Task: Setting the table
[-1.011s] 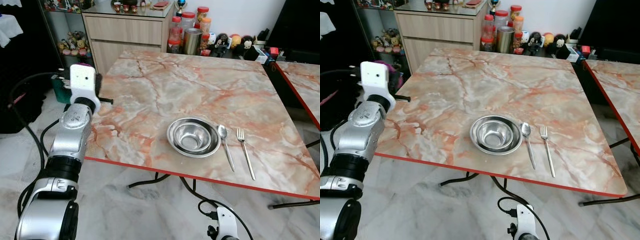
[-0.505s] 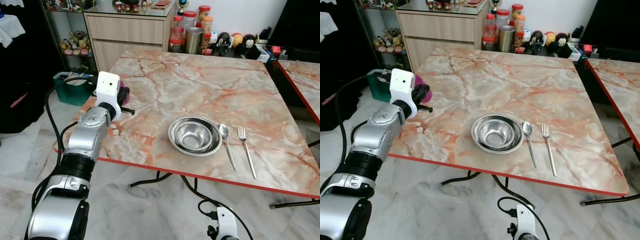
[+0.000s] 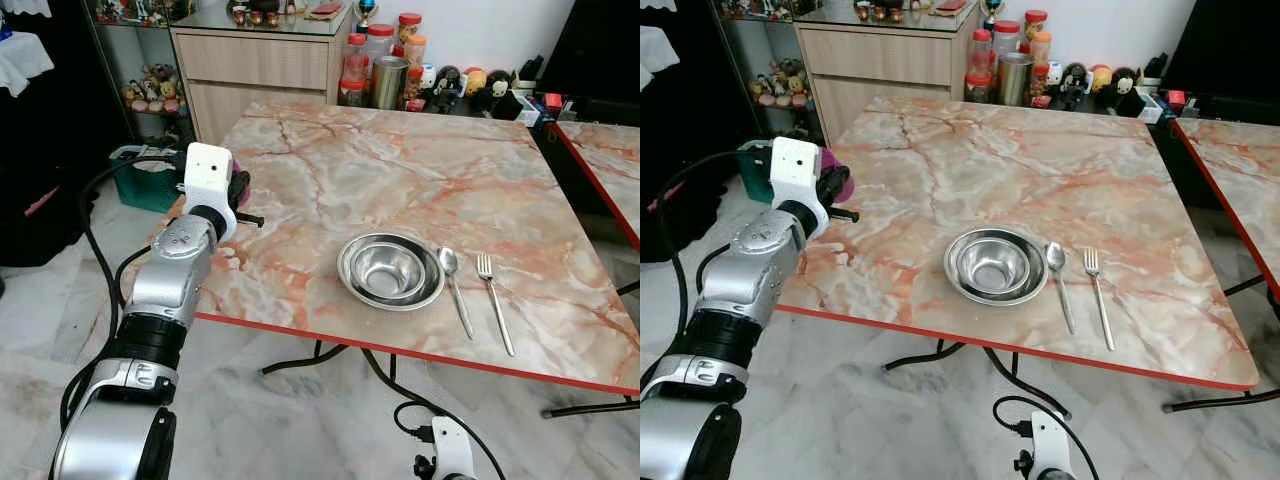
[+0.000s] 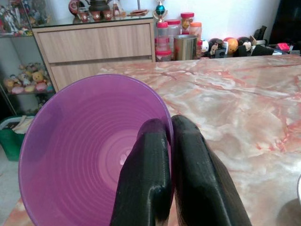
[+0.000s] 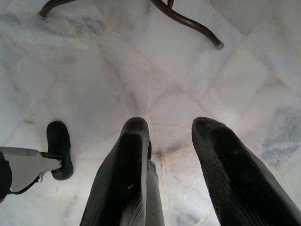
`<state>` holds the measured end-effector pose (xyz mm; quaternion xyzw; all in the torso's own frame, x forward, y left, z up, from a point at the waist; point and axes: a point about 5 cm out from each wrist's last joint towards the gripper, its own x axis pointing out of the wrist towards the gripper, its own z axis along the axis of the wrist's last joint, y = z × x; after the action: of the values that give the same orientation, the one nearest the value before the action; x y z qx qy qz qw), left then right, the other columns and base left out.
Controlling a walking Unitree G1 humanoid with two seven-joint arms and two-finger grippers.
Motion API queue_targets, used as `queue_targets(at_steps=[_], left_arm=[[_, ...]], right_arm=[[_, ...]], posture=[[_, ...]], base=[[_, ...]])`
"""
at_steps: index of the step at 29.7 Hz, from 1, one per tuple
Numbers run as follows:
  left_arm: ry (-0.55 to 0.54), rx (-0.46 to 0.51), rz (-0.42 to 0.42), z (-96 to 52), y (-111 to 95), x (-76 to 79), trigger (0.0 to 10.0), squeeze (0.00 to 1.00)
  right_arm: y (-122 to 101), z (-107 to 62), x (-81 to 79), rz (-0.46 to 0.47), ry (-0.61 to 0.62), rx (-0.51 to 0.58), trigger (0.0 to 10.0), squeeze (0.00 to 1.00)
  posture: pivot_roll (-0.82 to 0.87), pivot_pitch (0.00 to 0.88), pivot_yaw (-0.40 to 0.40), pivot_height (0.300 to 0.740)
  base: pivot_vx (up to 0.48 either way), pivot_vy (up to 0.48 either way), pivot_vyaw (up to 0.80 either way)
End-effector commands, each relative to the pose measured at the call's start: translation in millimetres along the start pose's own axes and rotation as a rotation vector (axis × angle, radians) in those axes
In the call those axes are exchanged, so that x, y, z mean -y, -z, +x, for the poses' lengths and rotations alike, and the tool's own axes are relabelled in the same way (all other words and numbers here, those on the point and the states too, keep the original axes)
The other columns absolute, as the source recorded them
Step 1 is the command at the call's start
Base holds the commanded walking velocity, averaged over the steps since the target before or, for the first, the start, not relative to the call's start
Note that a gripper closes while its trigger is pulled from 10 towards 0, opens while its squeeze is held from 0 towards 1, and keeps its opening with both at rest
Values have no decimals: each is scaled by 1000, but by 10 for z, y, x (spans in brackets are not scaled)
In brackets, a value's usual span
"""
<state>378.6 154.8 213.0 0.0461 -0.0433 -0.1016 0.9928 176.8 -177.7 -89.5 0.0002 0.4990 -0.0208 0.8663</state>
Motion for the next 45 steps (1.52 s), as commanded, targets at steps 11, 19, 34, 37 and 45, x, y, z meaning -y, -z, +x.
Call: queue_targets(at_steps=[11, 19, 34, 37, 45], left_arm=[[-21, 1, 16, -50, -23, -37, 10000, 0], [-16, 3, 18, -55, -44, -32, 10000, 0], [26, -5, 33, -66, -45, -8, 10000, 0], [36, -10, 23, -65, -42, 0, 10000, 0], [125, -71, -14, -60, -21, 42, 10000, 0]], right_arm=[[48, -5, 8, 67, 49, -4, 10000, 0], [47, -6, -7, 69, 31, 5, 10000, 0], [39, -3, -14, 46, 12, -6, 10000, 0], [38, -3, -14, 47, 12, -5, 10000, 0], [33, -2, -18, 42, 5, -5, 10000, 0]], posture=[[51, 0, -8, 740], [56, 0, -6, 740], [66, 0, -9, 740], [66, 0, -9, 740], [80, 0, -6, 740]], base=[[297, 0, 0], [335, 0, 0], [245, 0, 0], [0, 0, 0], [0, 0, 0]])
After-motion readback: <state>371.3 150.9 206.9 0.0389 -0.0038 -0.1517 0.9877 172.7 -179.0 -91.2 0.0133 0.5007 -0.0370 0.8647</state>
